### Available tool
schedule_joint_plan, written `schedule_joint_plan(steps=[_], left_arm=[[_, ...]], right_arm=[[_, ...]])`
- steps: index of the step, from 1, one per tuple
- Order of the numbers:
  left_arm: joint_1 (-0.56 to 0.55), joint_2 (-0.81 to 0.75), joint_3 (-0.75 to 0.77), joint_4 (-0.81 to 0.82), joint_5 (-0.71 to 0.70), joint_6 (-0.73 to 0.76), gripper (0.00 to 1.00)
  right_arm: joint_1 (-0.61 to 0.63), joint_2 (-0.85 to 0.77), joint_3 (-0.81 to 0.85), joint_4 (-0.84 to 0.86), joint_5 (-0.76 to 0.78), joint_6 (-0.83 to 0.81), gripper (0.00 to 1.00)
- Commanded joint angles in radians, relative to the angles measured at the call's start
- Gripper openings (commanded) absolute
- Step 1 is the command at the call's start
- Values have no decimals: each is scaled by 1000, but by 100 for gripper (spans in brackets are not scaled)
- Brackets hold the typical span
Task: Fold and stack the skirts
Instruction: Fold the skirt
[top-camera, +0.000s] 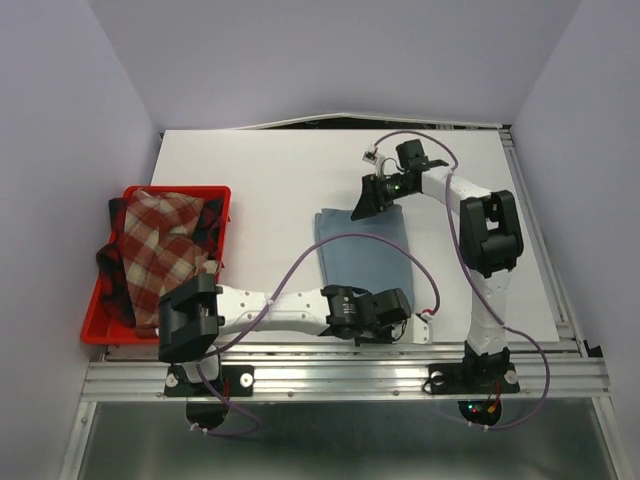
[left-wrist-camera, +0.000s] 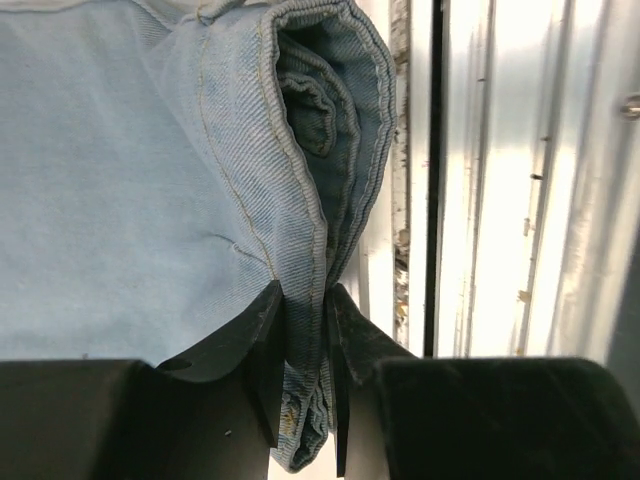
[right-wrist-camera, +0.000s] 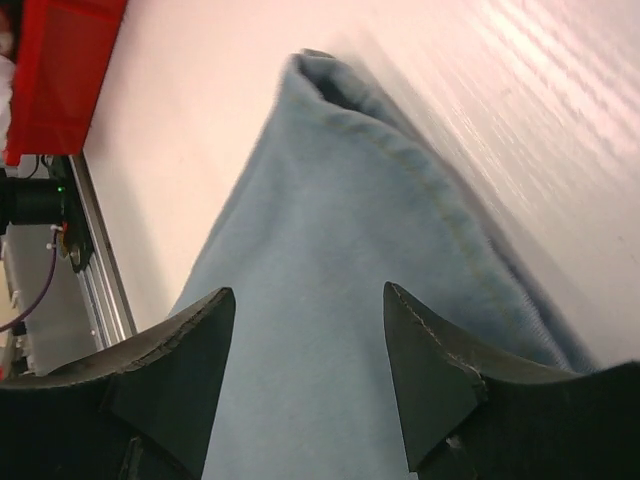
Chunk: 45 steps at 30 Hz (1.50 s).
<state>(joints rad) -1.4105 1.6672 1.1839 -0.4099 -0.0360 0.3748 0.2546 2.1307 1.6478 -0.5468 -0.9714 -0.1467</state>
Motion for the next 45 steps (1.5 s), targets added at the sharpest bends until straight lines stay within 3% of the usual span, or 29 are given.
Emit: schedule_joint_plan(steps=[1, 9, 15, 24, 31, 36, 40, 45], left_arm=[[24, -92, 129, -112, 158, 1, 0], [99, -121, 250, -234, 196, 94, 0], [255, -60, 381, -306, 261, 151, 0], [401, -11, 310, -227, 289, 259, 0], [400, -35, 183, -198, 384, 274, 0], [393, -28, 132, -149, 389, 228, 0], [415, 11, 135, -130, 413, 179, 0], [452, 31, 166, -122, 416, 184, 0]], right_arm=[[6, 81, -9, 51, -7, 41, 66], [46, 150, -108, 137, 68, 33, 59], [115, 60, -303, 188, 16, 51, 56], [175, -63, -471, 228, -7, 76, 56], [157, -78, -222, 79, 98, 7, 62], [147, 14, 4, -39, 155, -59, 62], [147, 142, 136, -110, 155, -112, 53], [147, 239, 144, -119, 162, -139, 35]])
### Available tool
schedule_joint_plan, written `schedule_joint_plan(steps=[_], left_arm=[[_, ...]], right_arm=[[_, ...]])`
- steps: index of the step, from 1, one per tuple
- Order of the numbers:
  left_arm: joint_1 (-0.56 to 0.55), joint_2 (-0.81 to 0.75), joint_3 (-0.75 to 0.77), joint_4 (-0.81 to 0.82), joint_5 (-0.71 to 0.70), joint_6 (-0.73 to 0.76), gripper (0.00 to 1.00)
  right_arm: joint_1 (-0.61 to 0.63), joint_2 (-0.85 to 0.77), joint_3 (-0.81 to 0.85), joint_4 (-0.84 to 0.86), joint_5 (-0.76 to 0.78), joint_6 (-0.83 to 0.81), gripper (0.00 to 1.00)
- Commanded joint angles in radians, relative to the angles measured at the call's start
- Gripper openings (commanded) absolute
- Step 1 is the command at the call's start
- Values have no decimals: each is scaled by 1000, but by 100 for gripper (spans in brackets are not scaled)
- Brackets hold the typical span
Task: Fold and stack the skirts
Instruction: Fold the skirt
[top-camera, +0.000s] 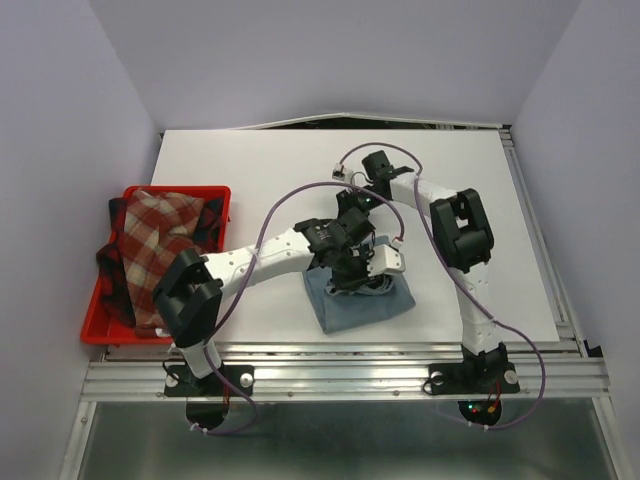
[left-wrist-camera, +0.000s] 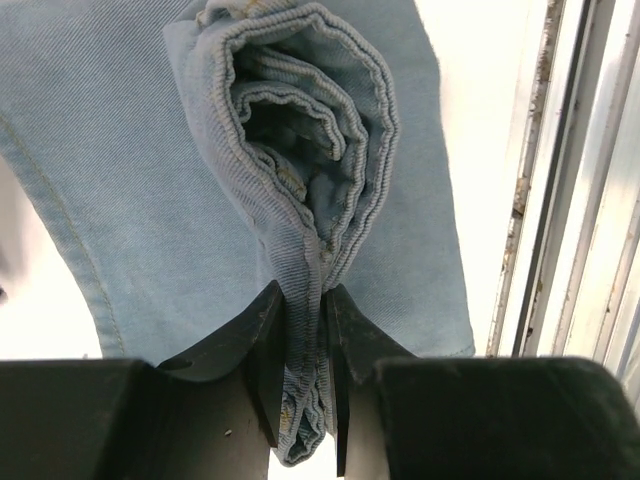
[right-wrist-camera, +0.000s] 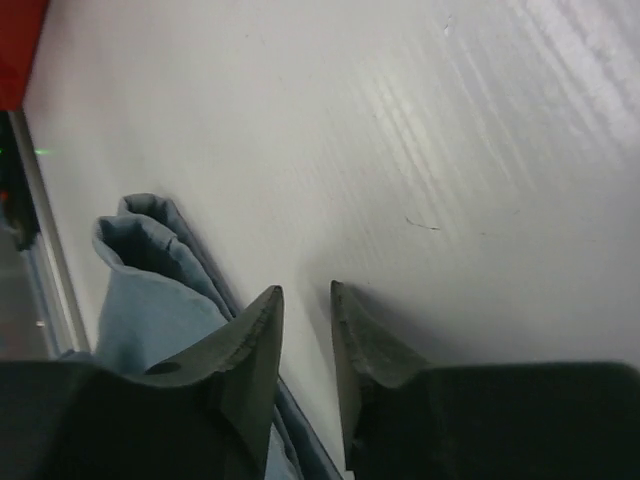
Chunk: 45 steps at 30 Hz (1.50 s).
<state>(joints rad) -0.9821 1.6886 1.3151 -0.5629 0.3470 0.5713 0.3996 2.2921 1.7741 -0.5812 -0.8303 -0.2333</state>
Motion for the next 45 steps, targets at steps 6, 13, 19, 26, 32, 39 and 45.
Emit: schedule_joint_plan(steps=[6, 13, 19, 26, 32, 39, 45], left_arm=[[124, 92, 124, -2, 55, 2, 1], [183, 192, 210, -5, 52, 33, 7], [201, 232, 207, 41, 4, 30, 17], [214, 214, 289, -5, 18, 50, 0], [214, 206, 361, -77, 9, 64, 0], [217, 230, 312, -23, -29, 85, 2], [223, 246, 288, -3, -52, 82, 54]], right_arm=[[2, 103, -30, -121, -70, -72, 23], [2, 92, -42, -146, -101, -83, 22], [2, 84, -44, -152, -102, -90, 22], [2, 83, -73, -157, -113, -101, 20], [2, 79, -81, -170, -125, -112, 18], [2, 78, -74, -170, -128, -107, 18], [2, 75, -62, -172, -104, -101, 20]])
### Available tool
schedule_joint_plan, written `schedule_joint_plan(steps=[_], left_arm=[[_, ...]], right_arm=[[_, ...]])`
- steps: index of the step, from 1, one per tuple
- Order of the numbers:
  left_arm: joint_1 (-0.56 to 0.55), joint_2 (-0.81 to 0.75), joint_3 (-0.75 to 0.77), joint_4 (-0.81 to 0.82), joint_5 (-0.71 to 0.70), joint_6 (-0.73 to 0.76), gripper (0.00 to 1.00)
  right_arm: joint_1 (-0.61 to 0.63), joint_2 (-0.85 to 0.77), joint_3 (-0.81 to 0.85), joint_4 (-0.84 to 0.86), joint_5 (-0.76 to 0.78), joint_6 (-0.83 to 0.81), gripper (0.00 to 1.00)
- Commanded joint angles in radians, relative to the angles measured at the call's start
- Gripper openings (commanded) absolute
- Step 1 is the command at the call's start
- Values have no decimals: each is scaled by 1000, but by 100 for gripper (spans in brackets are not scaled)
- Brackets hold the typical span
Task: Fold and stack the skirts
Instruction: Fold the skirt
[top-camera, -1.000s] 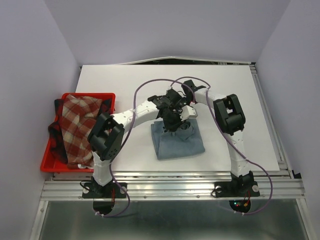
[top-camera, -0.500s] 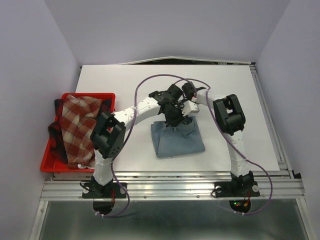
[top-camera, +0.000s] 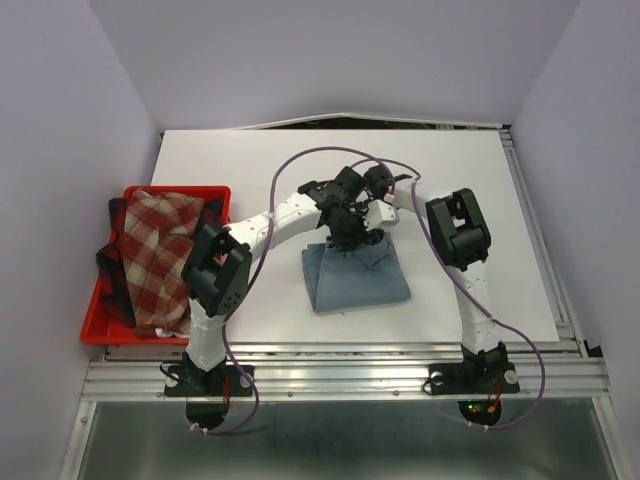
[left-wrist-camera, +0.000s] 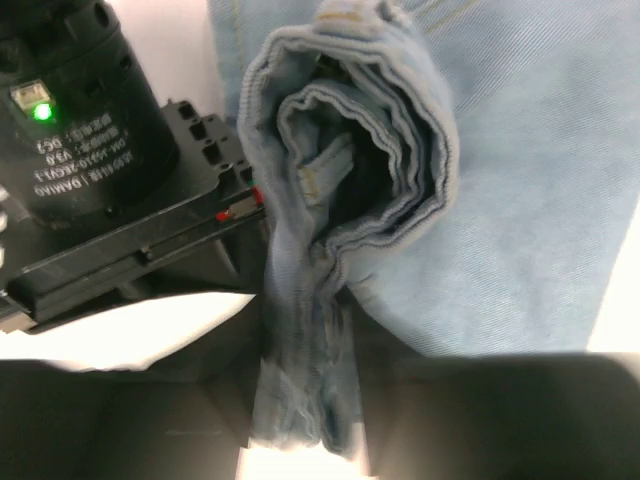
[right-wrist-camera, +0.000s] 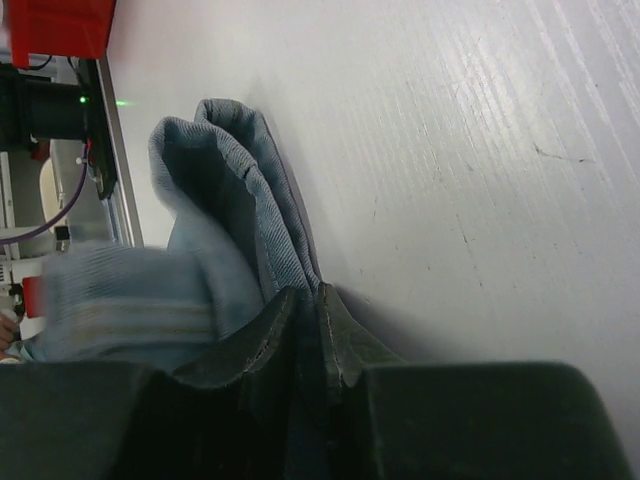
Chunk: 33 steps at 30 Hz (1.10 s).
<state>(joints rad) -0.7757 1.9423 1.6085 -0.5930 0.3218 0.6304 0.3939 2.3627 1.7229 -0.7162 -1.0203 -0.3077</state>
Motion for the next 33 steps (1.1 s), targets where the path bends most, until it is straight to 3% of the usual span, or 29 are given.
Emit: schedule_joint_plan(steps=[1, 4, 5, 6, 9, 12, 18, 20, 27, 33], left_arm=[[18, -17, -2, 21, -17, 23, 57], [18, -58, 11, 7, 6, 2, 67], [18, -71, 25, 2, 13, -17, 70], [18, -84, 33, -8, 17, -29, 78], [18, -141, 65, -14, 25, -86, 79], [26, -228, 54, 8, 42, -153, 79], [46, -380, -157, 183, 36, -334, 77], [47, -417, -238, 219, 66, -394, 74], [87, -343, -392, 441, 264, -668, 66], [174, -205, -417, 536, 319, -756, 66]], right_arm=[[8, 4, -5, -37, 91, -22, 21], [8, -2, 39, -35, 126, 2, 27], [8, -3, 58, -34, 135, 8, 34], [-1, -5, 76, -35, 156, 18, 37], [-13, -10, 170, -32, 193, 58, 57], [-58, -17, 288, -32, 244, 102, 62], [-141, -117, 415, -35, 282, 173, 70], [-153, -183, 364, -38, 282, 157, 66], [-153, -523, -159, 4, 100, 219, 52], [-133, -543, -426, 90, -38, 289, 54]])
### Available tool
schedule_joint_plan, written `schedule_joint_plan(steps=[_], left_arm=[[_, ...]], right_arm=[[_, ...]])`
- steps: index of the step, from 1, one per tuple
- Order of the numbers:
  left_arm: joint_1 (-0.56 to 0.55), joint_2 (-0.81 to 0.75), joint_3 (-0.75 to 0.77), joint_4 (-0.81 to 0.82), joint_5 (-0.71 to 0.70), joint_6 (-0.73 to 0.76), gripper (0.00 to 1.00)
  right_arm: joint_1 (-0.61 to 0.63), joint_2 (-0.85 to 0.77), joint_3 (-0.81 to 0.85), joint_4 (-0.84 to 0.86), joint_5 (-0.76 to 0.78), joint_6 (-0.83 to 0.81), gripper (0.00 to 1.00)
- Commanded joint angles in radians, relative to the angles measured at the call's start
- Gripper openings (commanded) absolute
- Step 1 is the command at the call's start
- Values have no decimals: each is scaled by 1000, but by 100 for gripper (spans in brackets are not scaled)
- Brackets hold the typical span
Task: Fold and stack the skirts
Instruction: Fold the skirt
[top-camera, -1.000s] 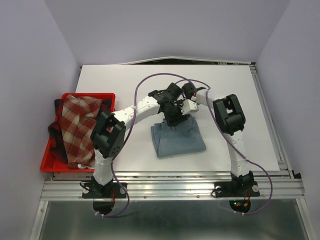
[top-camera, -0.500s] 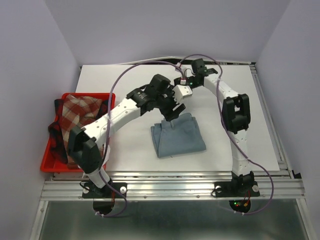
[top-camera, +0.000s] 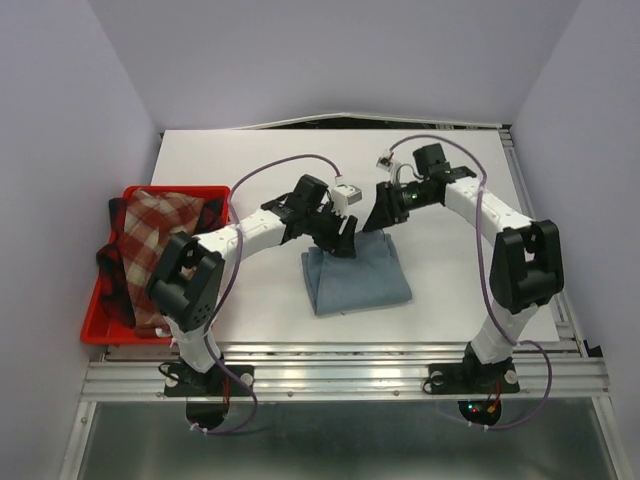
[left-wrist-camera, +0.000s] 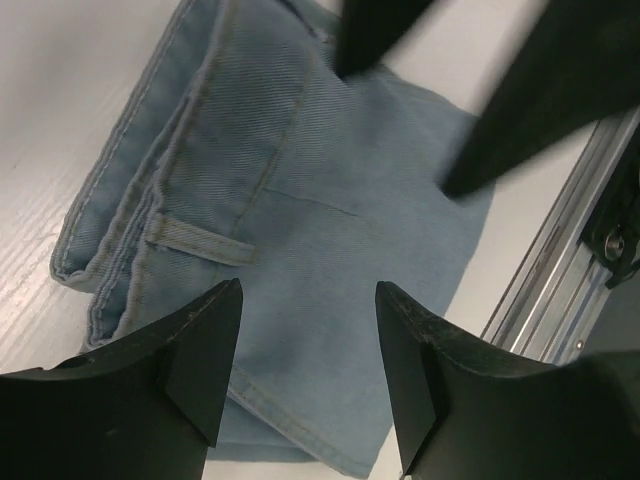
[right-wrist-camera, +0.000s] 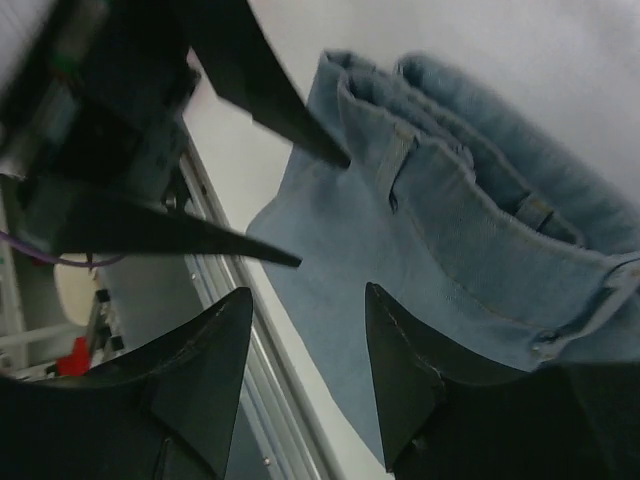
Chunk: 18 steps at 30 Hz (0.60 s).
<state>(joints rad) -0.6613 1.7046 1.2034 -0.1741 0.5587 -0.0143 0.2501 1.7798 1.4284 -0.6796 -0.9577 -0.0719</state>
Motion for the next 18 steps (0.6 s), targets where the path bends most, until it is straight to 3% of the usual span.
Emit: schedule_joint_plan(steps=[1, 4, 10, 12, 18], left_arm=[[75, 77, -11, 122, 89, -119, 66], [114, 160, 4, 124, 80, -124, 67], [127, 257, 76, 59, 46, -90, 73], [127, 241, 100, 44, 41, -59, 75], [126, 18, 133, -22, -55, 49, 86]], right_arm=[[11, 50, -155, 60, -104, 52, 55], [11, 113, -210, 89, -87, 57, 58], [11, 230, -211, 158, 95, 107, 61], [11, 222, -194, 158, 135, 124, 63], [24, 5, -161, 132, 256, 136, 72]])
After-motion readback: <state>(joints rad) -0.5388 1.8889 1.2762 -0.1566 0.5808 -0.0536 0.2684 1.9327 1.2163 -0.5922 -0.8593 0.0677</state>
